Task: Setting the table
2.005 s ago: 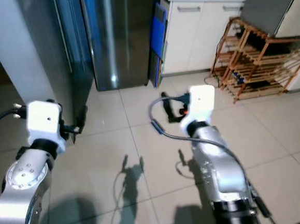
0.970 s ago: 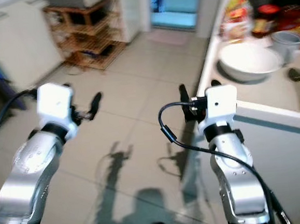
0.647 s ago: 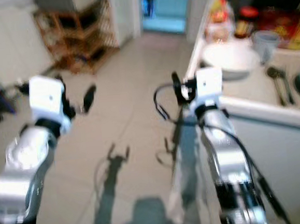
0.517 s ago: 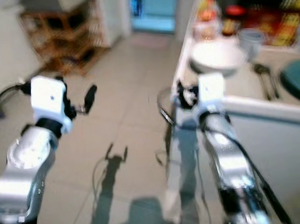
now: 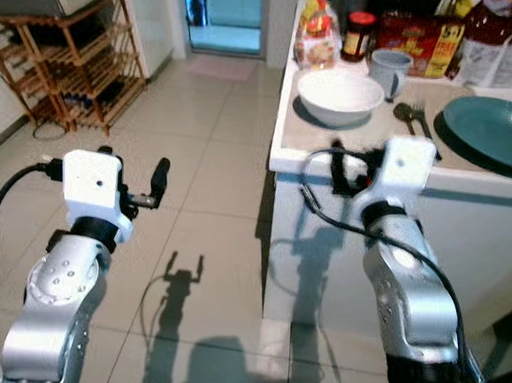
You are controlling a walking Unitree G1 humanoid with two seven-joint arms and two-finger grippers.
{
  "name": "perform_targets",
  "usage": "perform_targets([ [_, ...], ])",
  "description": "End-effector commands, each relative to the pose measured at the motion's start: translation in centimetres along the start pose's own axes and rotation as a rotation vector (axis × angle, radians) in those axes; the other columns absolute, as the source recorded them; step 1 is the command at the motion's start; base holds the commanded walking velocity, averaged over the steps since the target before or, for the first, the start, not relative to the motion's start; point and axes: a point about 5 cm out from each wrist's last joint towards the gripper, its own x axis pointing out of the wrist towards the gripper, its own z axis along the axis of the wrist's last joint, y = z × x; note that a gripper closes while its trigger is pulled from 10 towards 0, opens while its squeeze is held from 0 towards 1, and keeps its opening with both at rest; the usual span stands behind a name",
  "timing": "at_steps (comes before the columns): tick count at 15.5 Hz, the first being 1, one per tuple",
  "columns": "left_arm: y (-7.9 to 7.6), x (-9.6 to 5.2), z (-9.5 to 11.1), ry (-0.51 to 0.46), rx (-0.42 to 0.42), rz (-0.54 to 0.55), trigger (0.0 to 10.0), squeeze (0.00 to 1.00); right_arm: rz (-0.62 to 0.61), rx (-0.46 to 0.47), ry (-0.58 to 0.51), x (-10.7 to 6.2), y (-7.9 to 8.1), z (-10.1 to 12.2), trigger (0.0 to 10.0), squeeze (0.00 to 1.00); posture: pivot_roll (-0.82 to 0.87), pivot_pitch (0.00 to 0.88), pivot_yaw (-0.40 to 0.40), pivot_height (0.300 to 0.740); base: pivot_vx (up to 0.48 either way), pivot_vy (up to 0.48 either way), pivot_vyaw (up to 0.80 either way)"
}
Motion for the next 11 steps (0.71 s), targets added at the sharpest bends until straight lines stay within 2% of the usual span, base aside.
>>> perform_targets([
  [1,-0.1,0.1,0.6,-0.021,0.006,-0.005,10.0,0.00,0.050,0.024,-0.012,-0.1,0.5,0.6,10.0,0.00,-0.01,0.000,-0.058,0.690,0.000,0.000,-0.69],
  [3,0.0,0.3,1.1,-0.062,0.022,-0.014,10.0,0.00,0.032,0.021,0.041,0.1,0.4,0.2,10.0,0.00,0.00,0.003,-0.066,0.690,0.000,0.000,-0.73],
  [5,0.2,0.1,1.1,-0.059,-0.023,-0.003,10.0,0.00,0.029,0.018,0.030,0.1,0.4,0.1,10.0,0.00,0.00,0.003,-0.074,0.690,0.000,0.000,-0.73],
  [8,0.5,-0.1,0.6,-0.030,-0.017,0.012,10.0,0.00,0.020,0.000,0.040,0.0,0.2,-0.2,10.0,0.00,0.01,0.007,-0.071,0.690,0.000,0.000,-0.74],
  [11,0.6,0.4,0.7,-0.028,0.012,0.007,10.0,0.00,0.021,-0.004,0.059,-0.2,0.6,-0.6,10.0,0.00,0.00,0.008,-0.053,0.690,0.000,-0.462,-0.74],
])
